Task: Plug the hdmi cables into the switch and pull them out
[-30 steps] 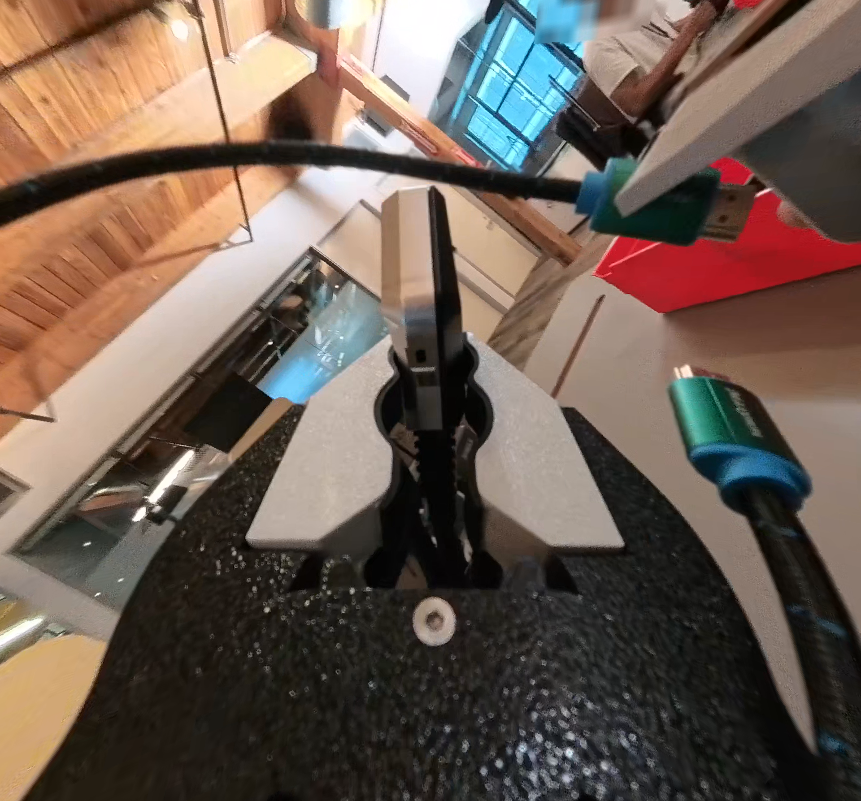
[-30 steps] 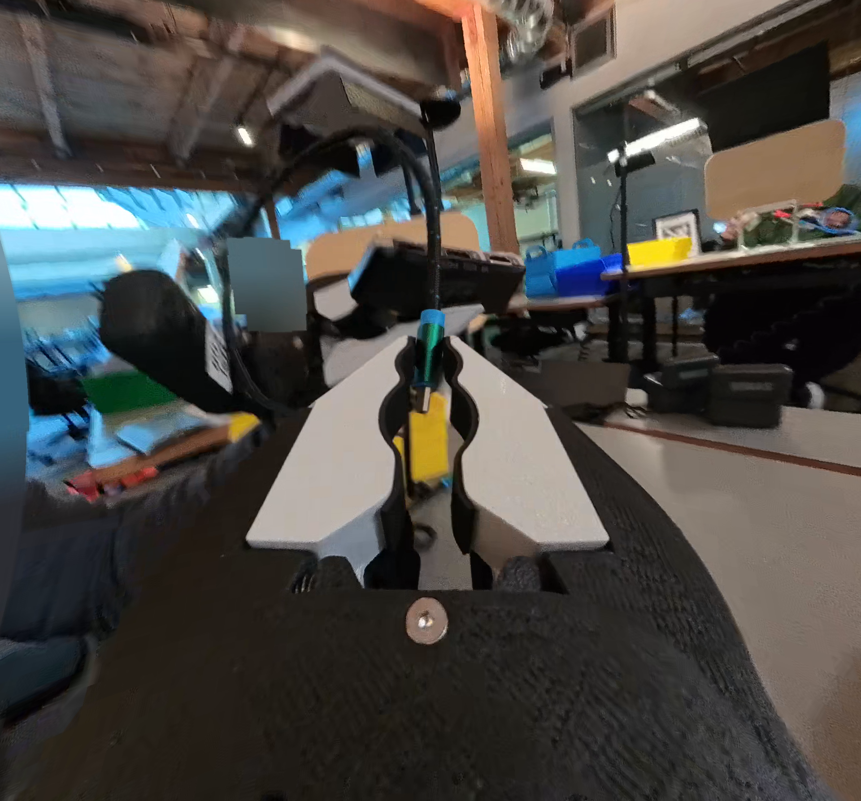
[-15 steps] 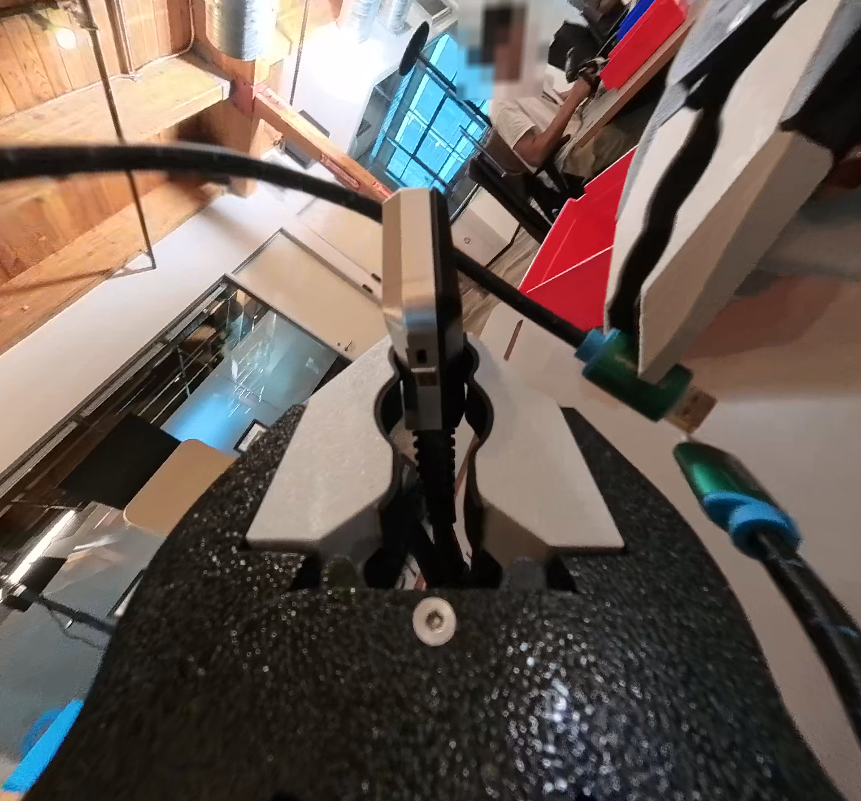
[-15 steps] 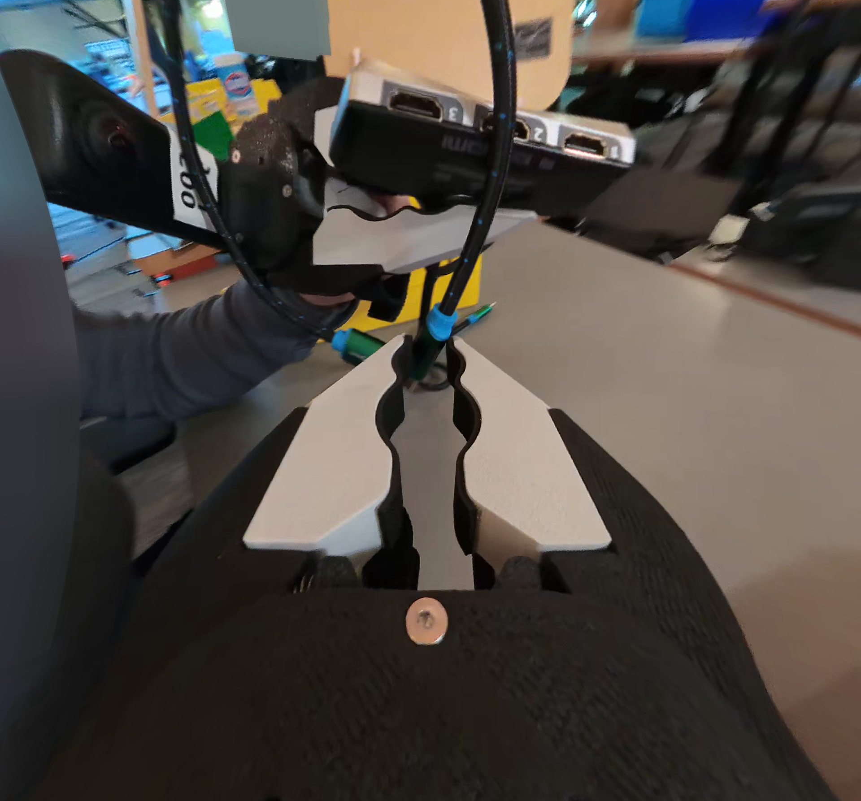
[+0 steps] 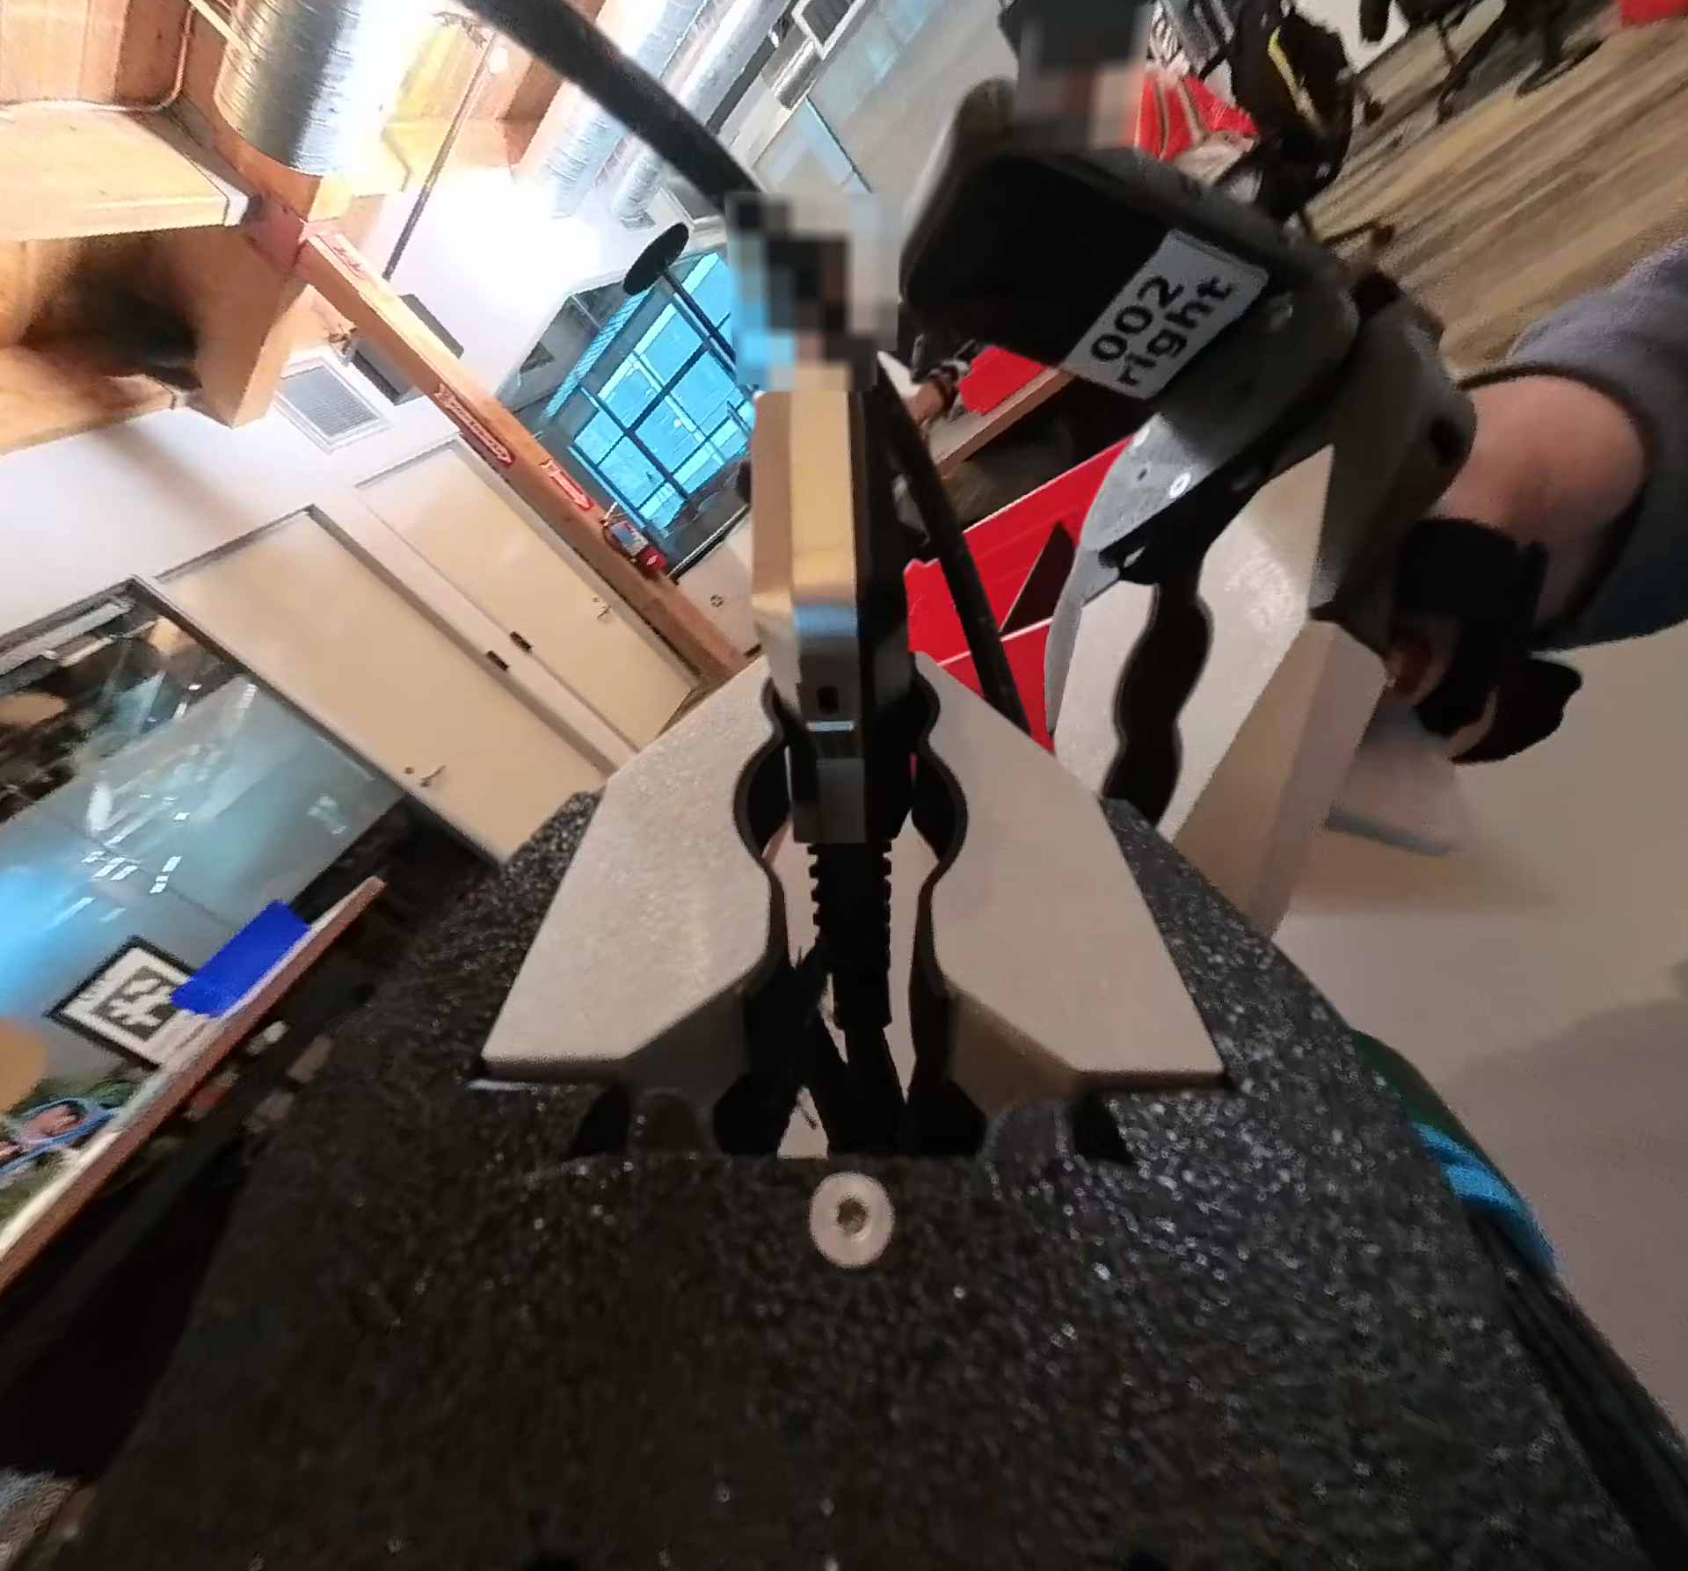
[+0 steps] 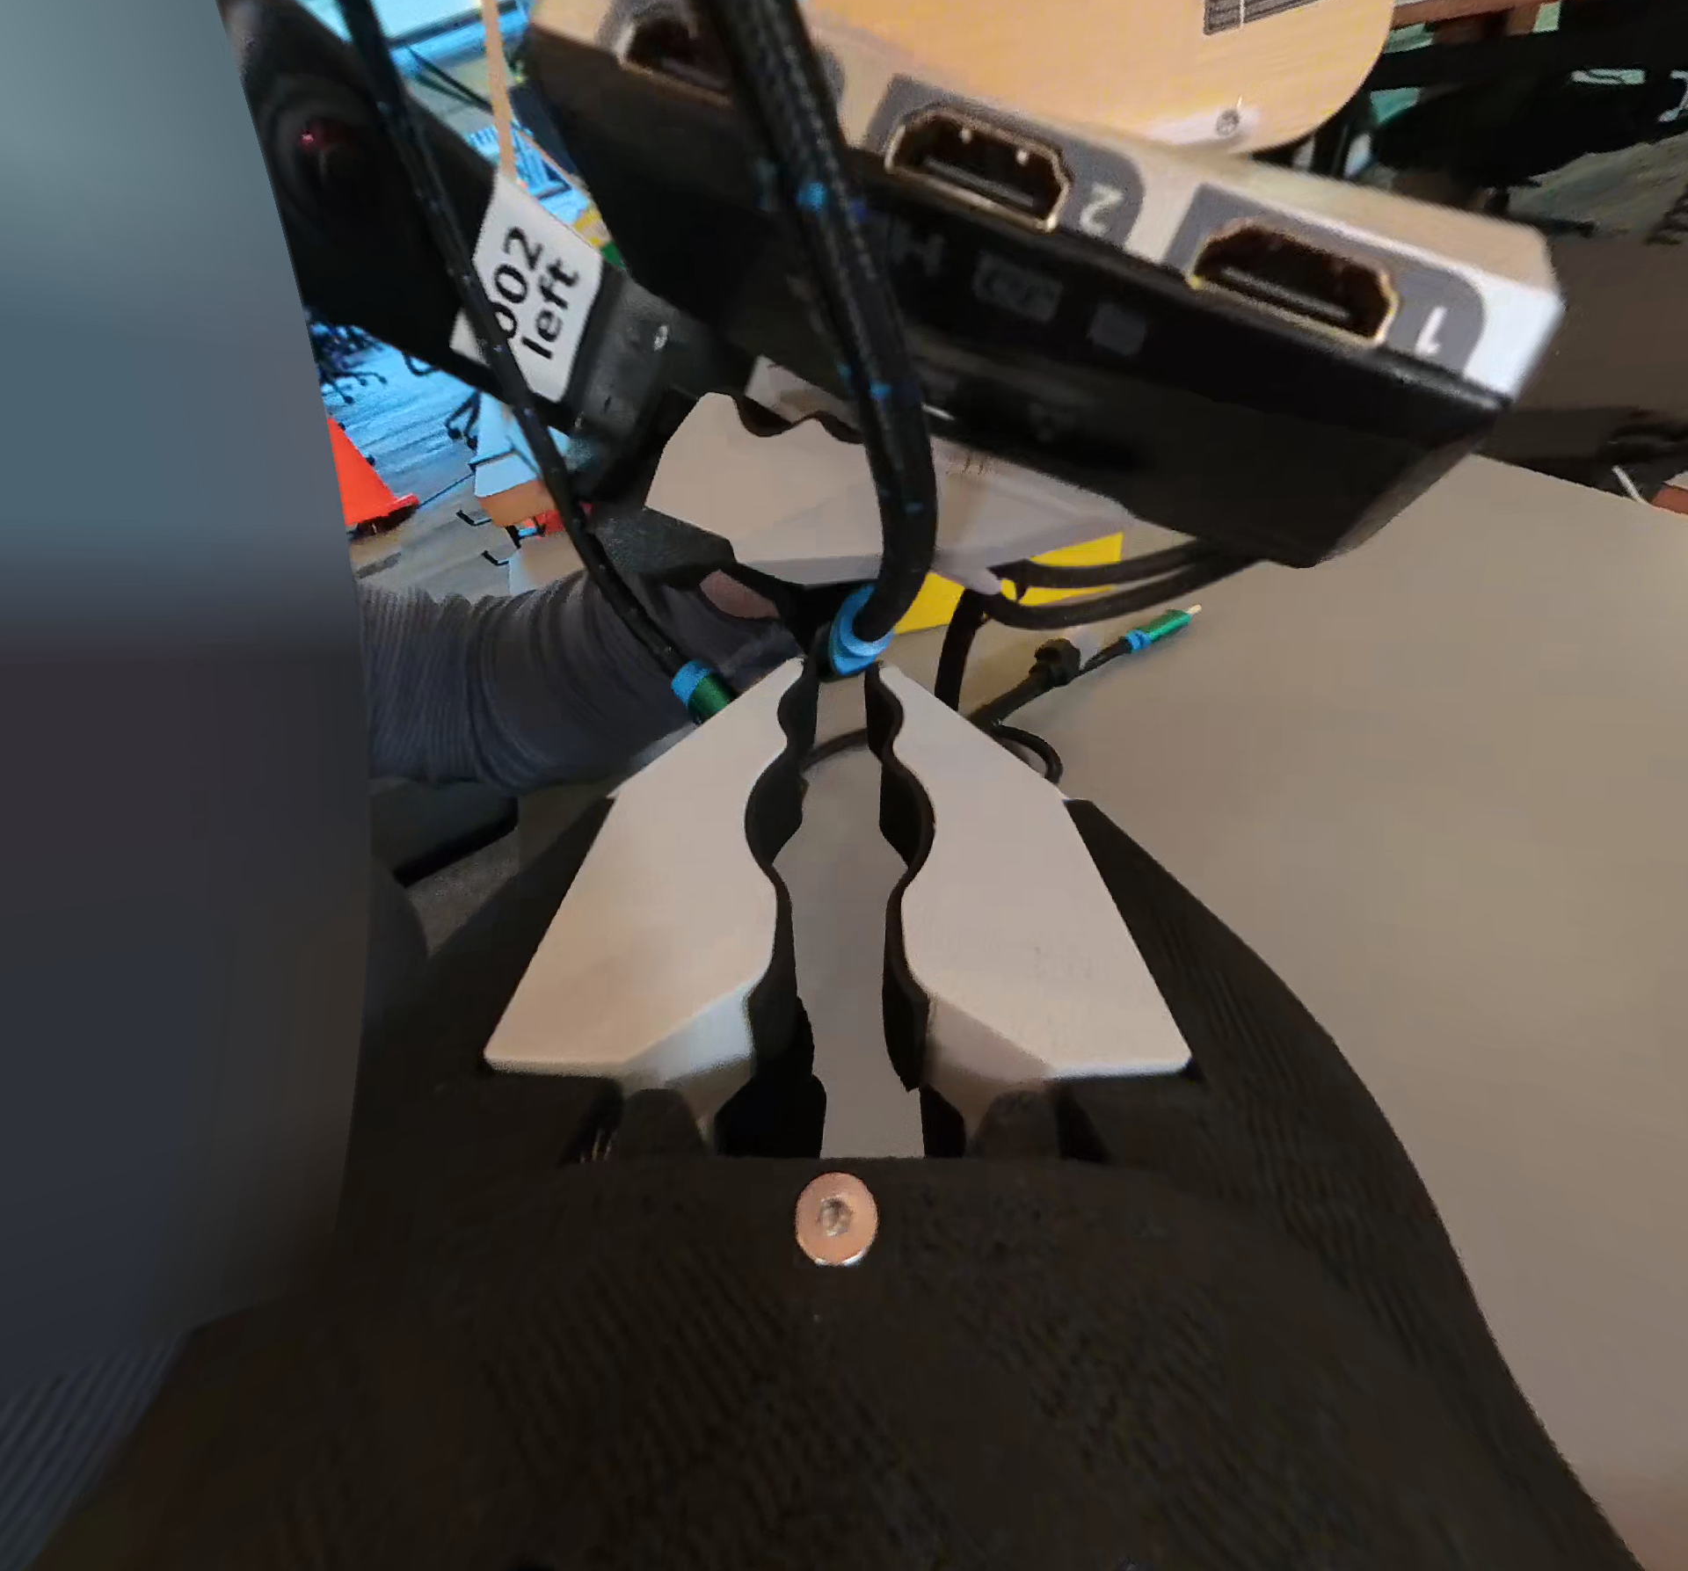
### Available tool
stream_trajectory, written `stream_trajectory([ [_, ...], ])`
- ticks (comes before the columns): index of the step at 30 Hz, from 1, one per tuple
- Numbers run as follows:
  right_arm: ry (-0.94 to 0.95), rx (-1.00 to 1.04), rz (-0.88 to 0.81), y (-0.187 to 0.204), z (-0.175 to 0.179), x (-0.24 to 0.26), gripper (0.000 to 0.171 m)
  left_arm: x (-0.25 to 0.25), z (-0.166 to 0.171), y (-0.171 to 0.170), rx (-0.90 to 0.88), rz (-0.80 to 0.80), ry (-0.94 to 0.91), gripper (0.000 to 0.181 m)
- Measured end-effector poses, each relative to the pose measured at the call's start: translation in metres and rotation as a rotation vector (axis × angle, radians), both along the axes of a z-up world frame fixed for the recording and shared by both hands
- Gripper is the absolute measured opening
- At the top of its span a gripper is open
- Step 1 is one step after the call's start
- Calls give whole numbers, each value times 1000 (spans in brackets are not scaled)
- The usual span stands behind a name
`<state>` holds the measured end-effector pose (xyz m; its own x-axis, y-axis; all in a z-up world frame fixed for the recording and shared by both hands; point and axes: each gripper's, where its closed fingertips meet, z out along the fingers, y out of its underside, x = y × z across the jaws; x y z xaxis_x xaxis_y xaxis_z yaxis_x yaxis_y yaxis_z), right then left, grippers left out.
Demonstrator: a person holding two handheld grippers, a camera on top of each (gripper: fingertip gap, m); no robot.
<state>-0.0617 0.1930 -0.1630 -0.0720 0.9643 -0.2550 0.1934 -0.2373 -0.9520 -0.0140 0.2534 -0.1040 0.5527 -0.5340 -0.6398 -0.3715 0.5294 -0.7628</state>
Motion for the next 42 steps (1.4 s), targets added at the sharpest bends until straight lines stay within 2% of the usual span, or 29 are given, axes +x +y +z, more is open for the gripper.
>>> stream_trajectory([
  [6,102,-33,28,-4,15,-2,14,-2,8,-6,-99,-119,-141,19],
  [8,113,-54,48,-6,19,-2,8,2,5,-7,-109,-136,-134,19],
  [11,17,-12,47,-5,7,-4,2,7,-1,-7,-97,-122,-89,19],
  [16,-59,-40,43,-1,1,2,8,6,-4,-4,-85,-98,-60,19],
  [19,-164,-19,6,5,-14,9,20,3,-3,-2,-85,-83,-63,20],
  [22,-255,6,-14,8,-31,17,23,0,-3,0,-94,-77,-69,20],
  [27,-292,45,-72,22,-45,30,4,-3,-14,9,-179,-62,-47,19],
  [33,-369,112,-161,48,-63,48,3,-2,-33,13,-348,-99,-18,19],
  [36,-380,128,-211,59,-61,61,3,-12,-45,28,-398,21,23,20],
  [39,-411,127,-280,70,-61,78,2,-28,-77,49,-335,247,274,20],
  [42,-437,120,-332,74,-62,94,2,-25,-116,59,-332,321,460,20],
])
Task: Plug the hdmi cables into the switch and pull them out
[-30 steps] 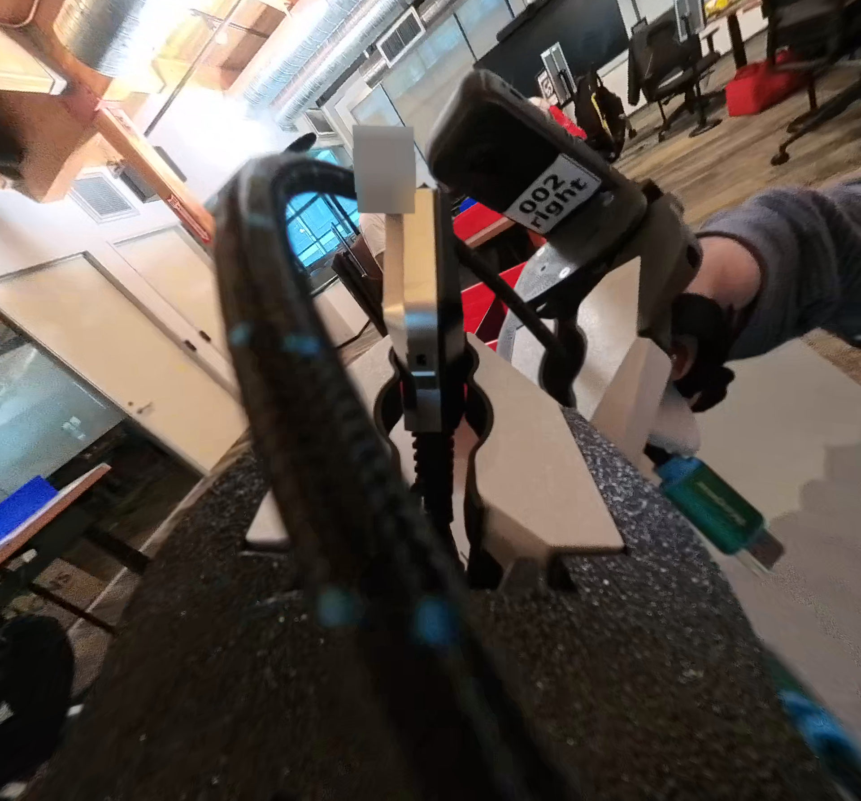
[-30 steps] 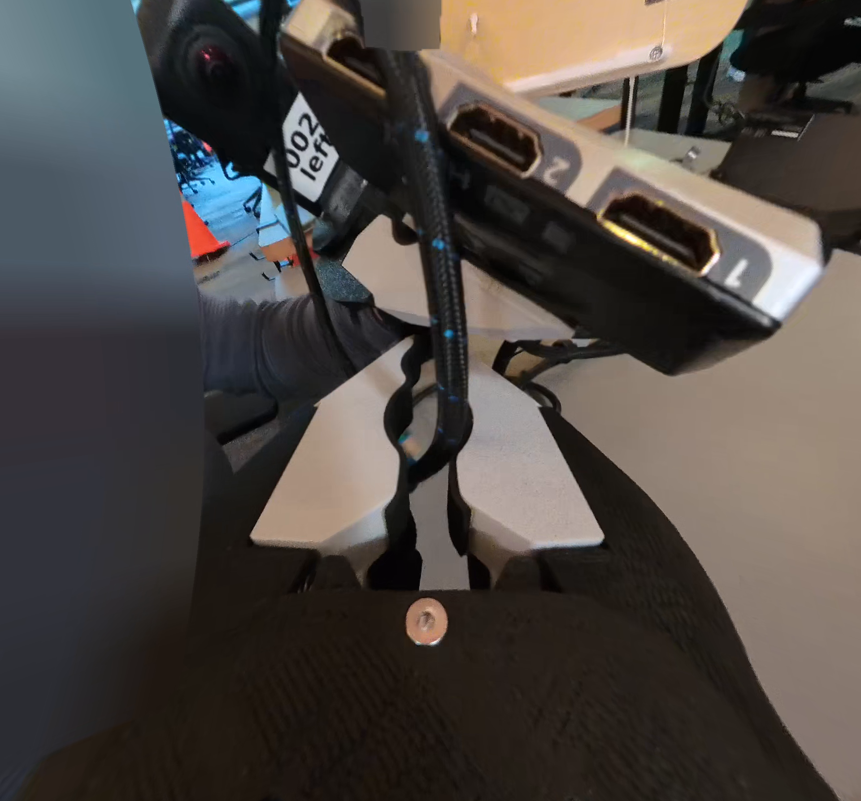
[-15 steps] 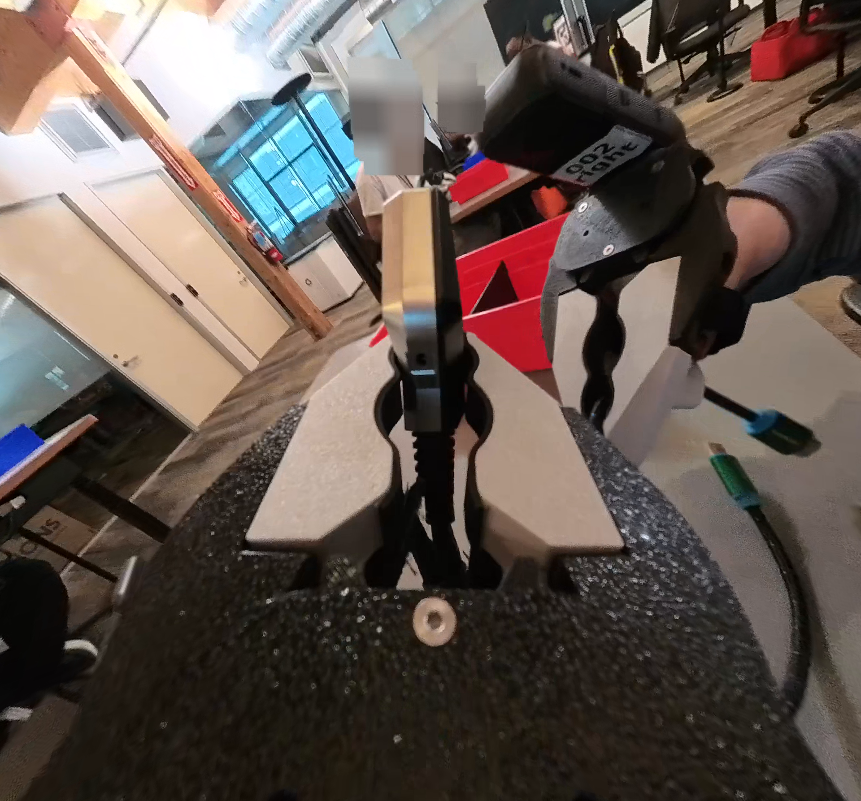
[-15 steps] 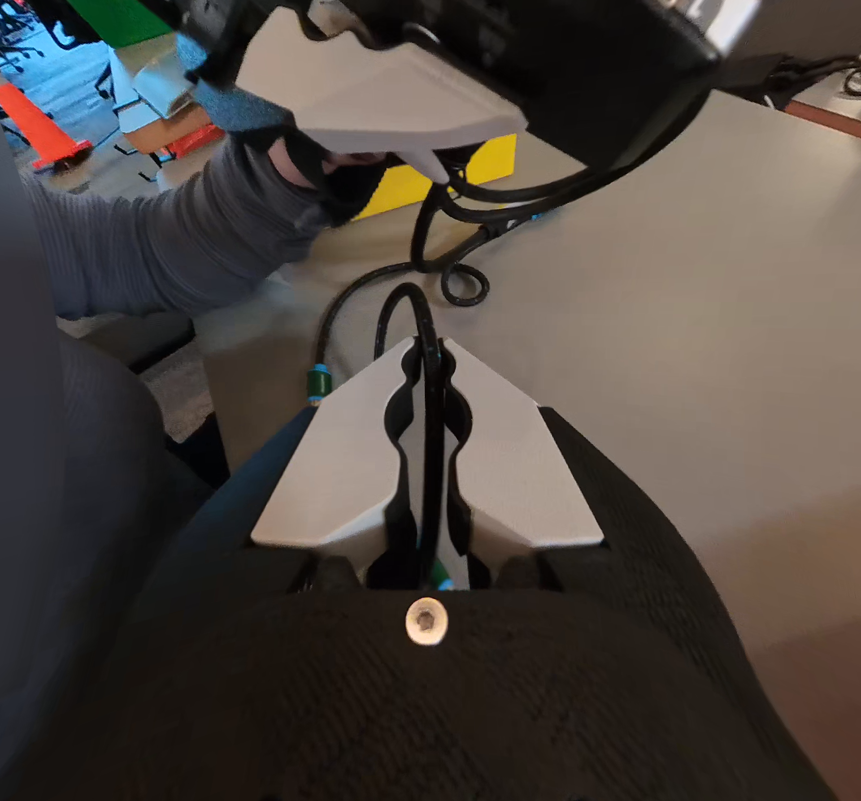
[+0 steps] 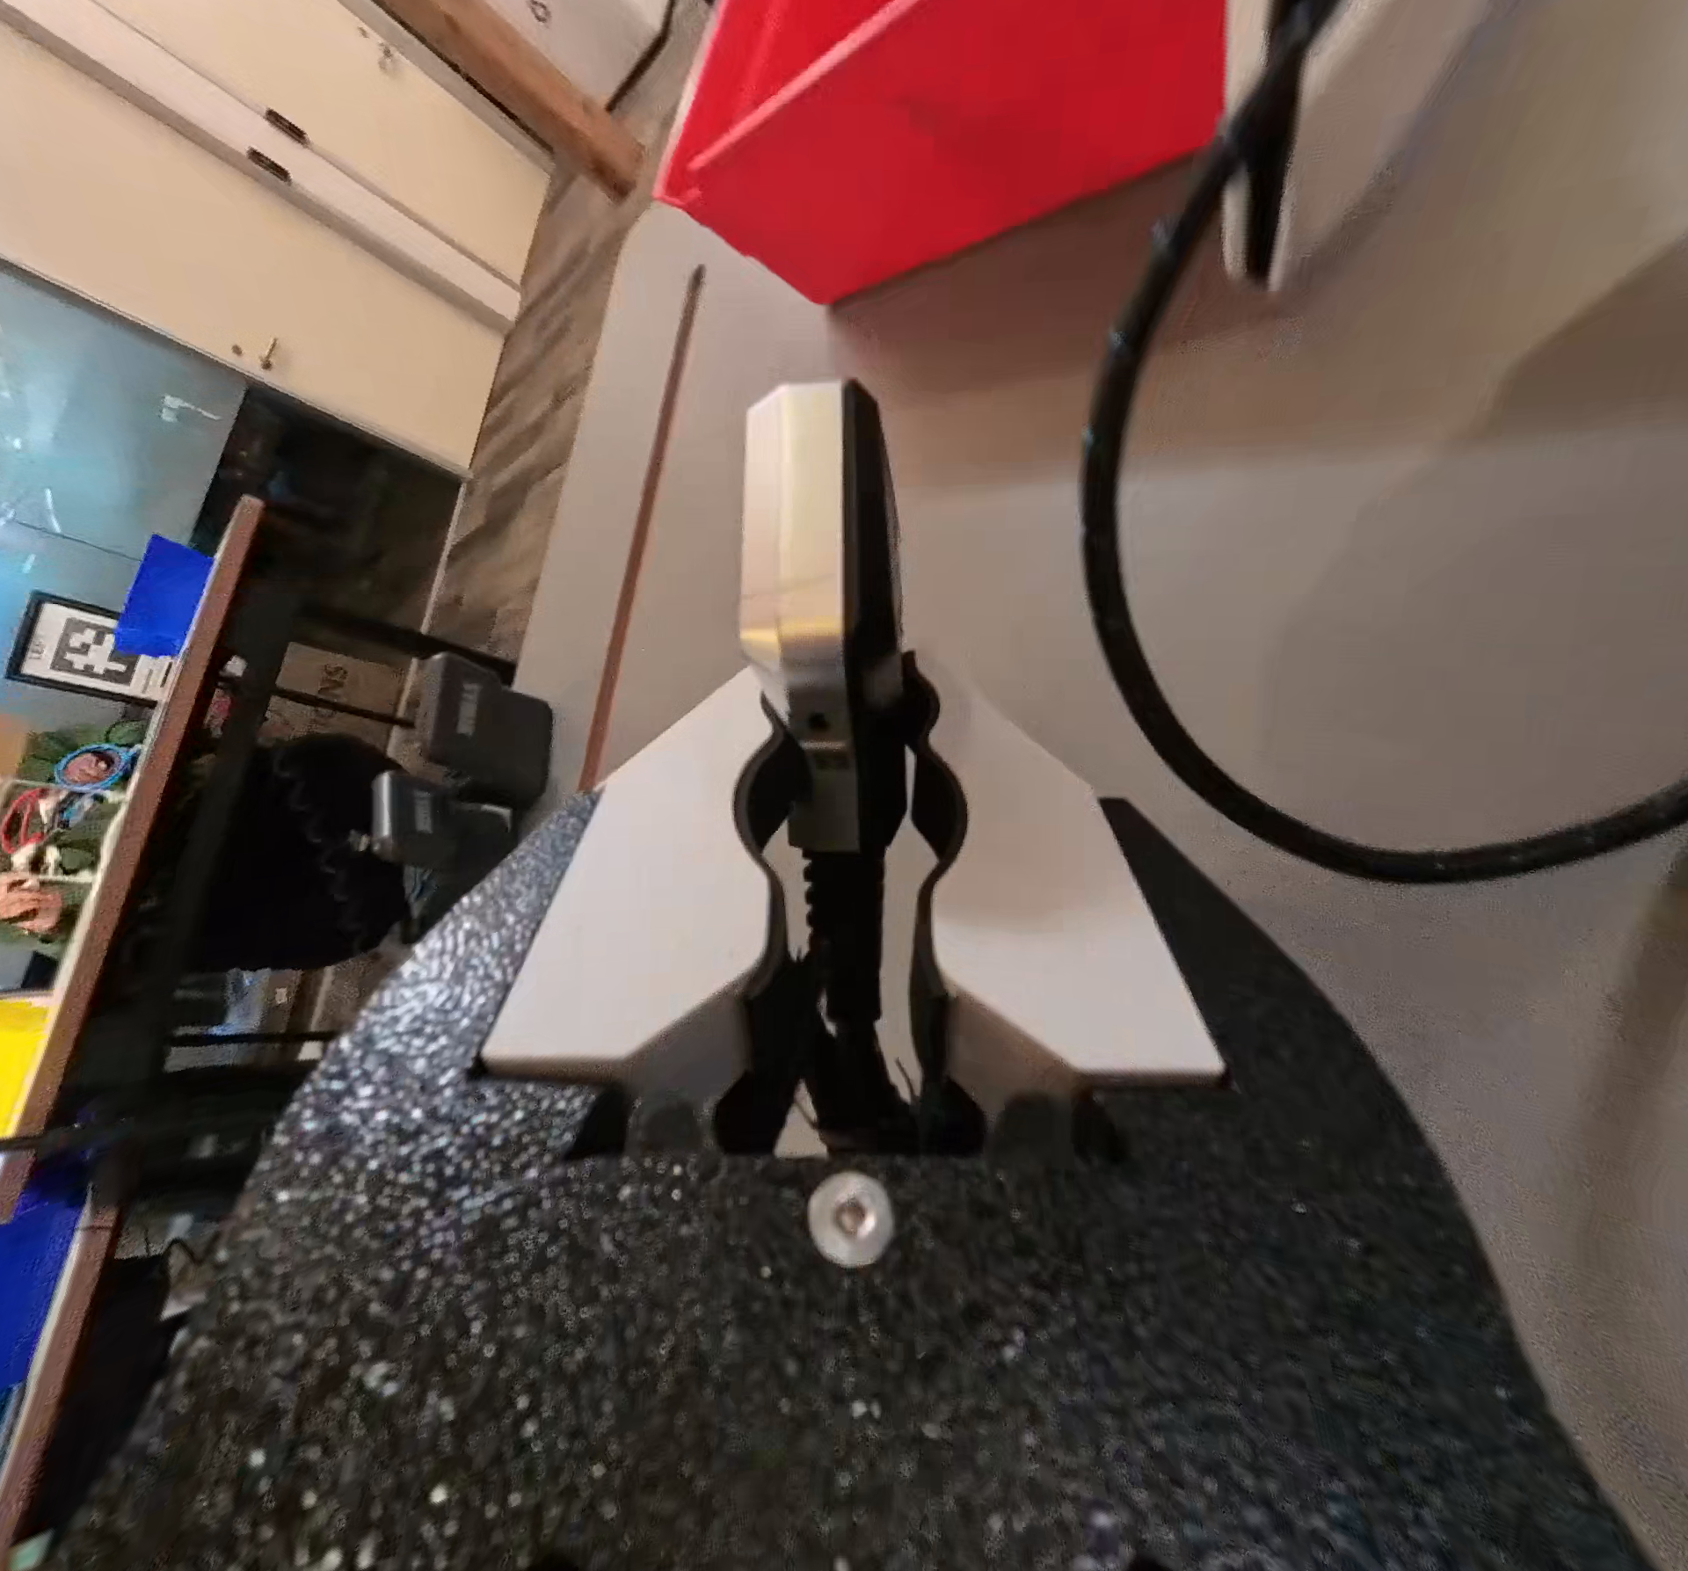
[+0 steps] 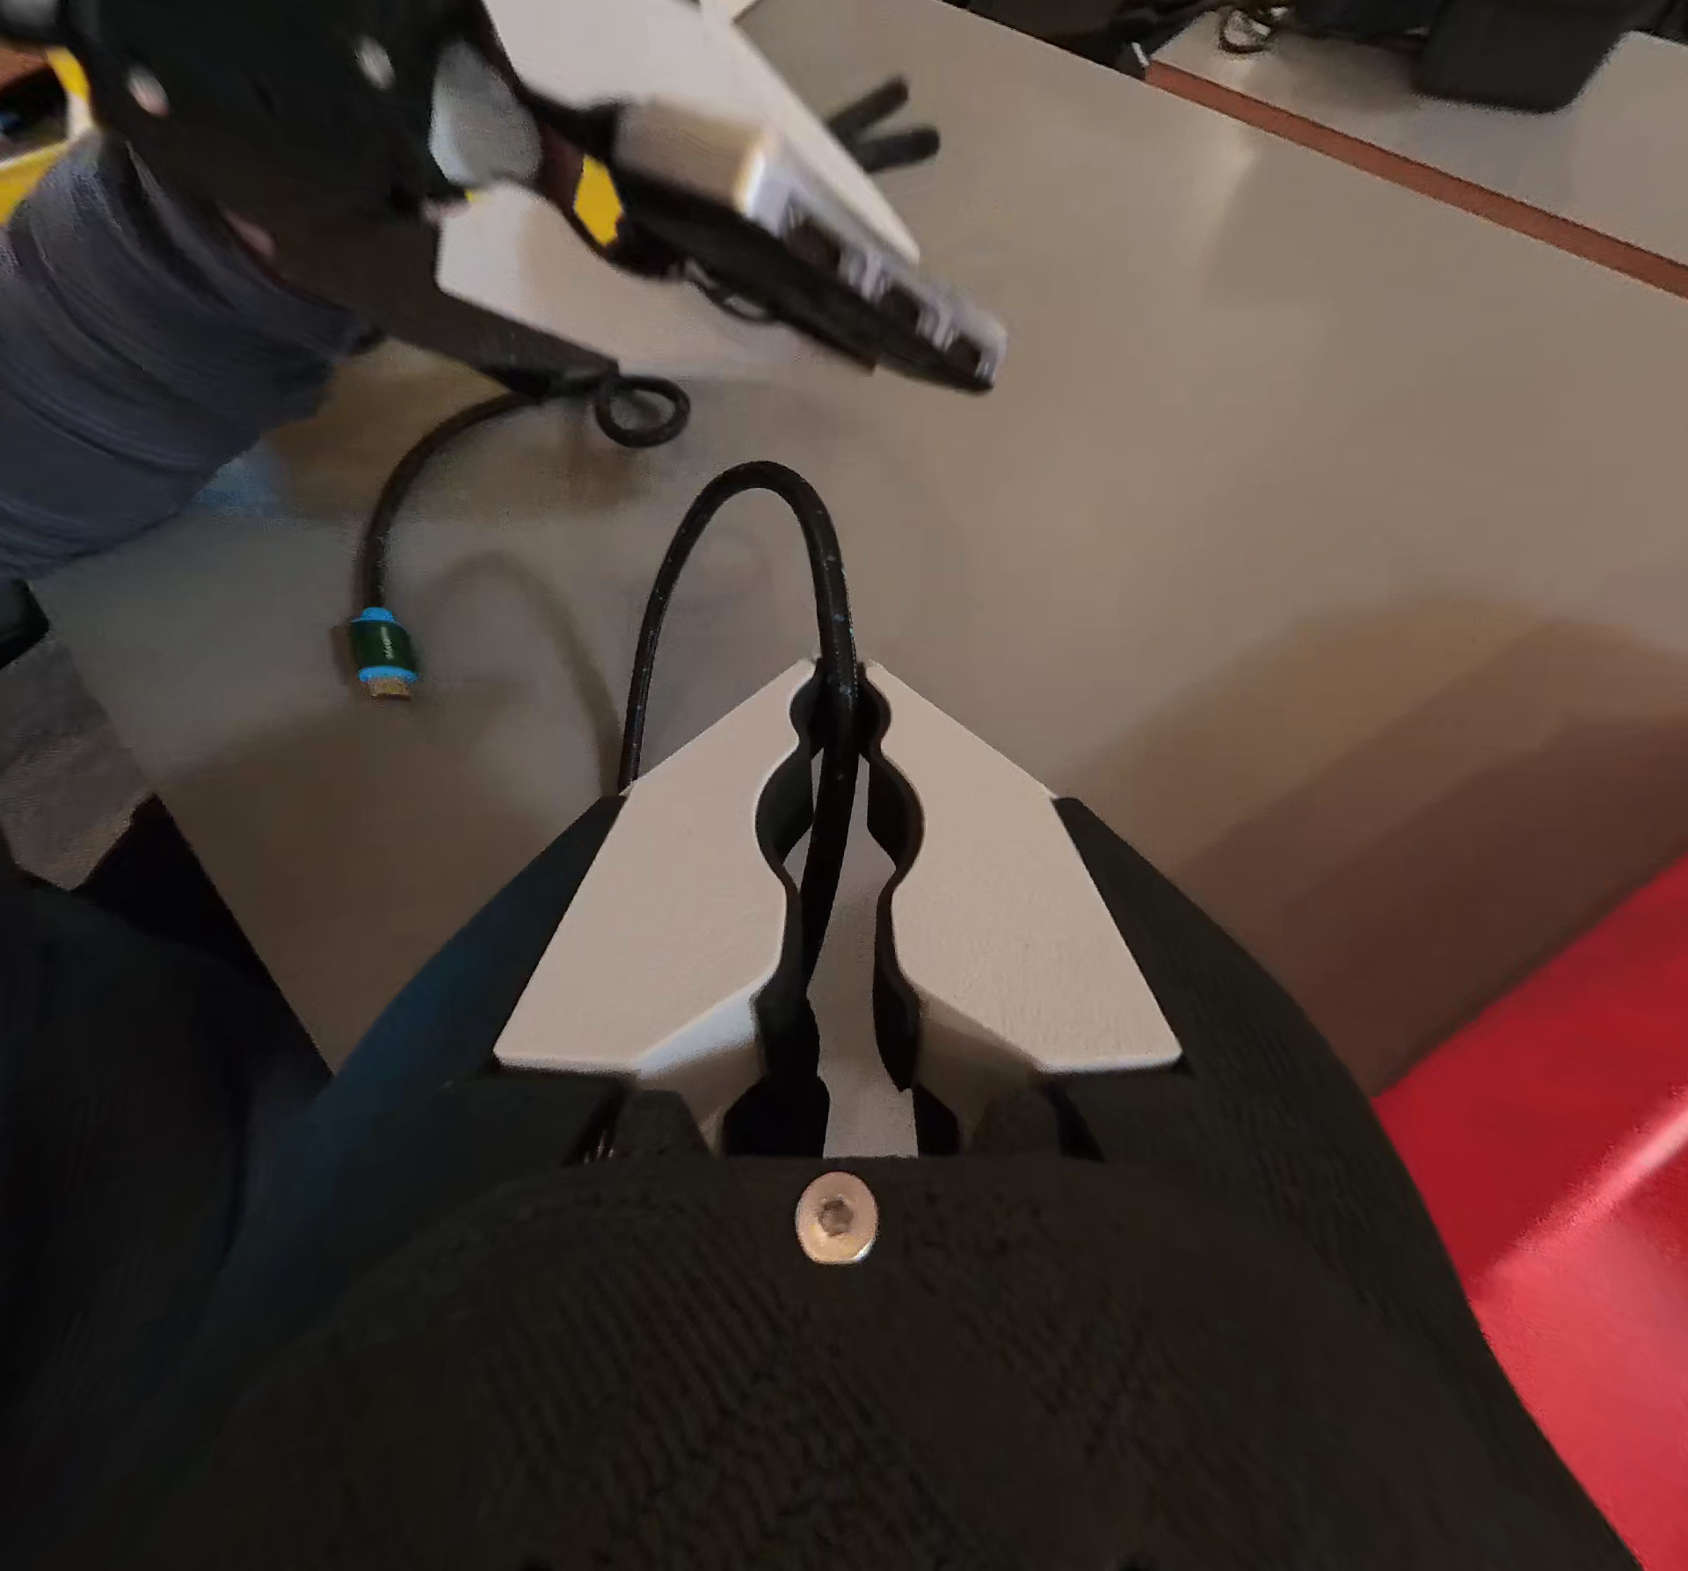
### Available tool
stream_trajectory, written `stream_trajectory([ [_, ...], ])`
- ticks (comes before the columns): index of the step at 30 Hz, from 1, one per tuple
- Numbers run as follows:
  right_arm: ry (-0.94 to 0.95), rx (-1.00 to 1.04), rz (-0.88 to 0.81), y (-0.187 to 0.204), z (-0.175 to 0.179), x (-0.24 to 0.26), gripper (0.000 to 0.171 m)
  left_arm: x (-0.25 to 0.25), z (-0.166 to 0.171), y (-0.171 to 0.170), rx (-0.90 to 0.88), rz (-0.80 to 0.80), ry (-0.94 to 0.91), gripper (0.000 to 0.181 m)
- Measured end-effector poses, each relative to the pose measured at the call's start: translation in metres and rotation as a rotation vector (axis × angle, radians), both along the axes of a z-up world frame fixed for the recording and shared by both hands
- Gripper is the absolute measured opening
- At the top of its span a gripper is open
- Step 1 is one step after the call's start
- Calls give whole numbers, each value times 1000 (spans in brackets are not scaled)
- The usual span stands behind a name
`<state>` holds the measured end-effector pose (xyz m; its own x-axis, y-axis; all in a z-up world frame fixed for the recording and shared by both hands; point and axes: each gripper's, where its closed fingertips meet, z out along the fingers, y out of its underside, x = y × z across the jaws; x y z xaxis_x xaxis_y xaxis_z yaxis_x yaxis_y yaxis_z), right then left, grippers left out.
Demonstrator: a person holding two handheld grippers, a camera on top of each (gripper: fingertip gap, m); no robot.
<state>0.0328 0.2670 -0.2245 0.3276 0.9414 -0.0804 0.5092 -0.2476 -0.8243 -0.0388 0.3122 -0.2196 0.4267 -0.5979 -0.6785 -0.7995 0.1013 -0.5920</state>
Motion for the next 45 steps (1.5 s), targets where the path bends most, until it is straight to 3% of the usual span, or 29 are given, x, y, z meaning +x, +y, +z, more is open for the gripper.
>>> stream_trajectory([
  [5,-52,45,-74,6,-4,21,2,10,-39,8,-78,4,-22,20],
  [12,-307,36,-168,29,-52,44,2,-5,-49,27,117,110,27,20],
  [15,-399,145,-150,34,-56,49,25,-4,-51,25,162,105,21,20],
  [17,-442,260,-128,33,-43,59,31,-7,-52,26,183,111,31,20],
  [20,-451,354,45,8,-28,67,37,-6,-57,26,153,105,1,21],
  [24,-463,216,395,-66,-46,74,41,-4,-61,26,150,93,20,21],
  [28,-649,128,479,-83,-73,94,40,1,-68,23,152,70,63,21],
  [31,-733,-49,248,-57,-78,113,32,2,-69,22,160,62,80,21],
  [37,-376,-771,-158,-59,-78,110,27,4,-72,22,158,53,95,21],
  [45,-351,-988,-290,-65,-97,110,21,5,-75,21,153,39,111,20],
])
